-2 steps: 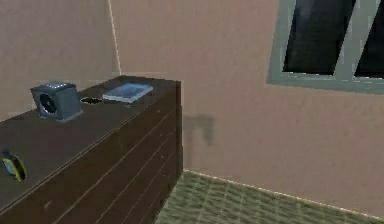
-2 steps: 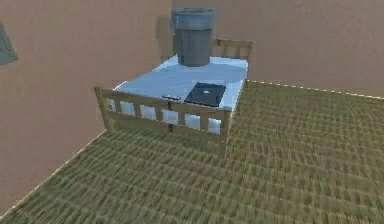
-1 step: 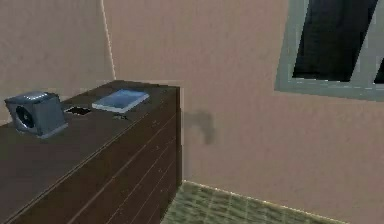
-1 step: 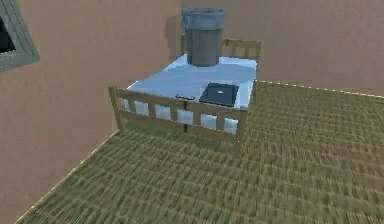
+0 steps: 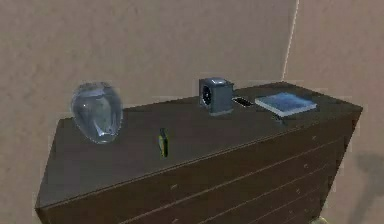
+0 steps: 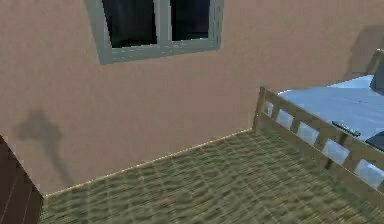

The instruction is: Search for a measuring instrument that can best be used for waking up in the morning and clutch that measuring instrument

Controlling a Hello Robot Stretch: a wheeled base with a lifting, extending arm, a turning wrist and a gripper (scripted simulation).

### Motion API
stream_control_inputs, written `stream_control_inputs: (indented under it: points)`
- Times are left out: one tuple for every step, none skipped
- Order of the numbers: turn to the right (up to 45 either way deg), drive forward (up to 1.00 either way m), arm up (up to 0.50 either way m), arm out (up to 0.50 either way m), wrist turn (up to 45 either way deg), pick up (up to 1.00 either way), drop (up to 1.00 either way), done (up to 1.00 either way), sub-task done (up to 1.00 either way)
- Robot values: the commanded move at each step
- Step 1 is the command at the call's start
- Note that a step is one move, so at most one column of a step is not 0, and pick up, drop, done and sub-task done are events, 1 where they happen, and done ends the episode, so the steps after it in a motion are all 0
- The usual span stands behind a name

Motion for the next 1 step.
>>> stream_control_inputs:
  points:
    - [-45.0,0.0,0.0,0.0,0.0,0.0,0.0,0.0,0.0]
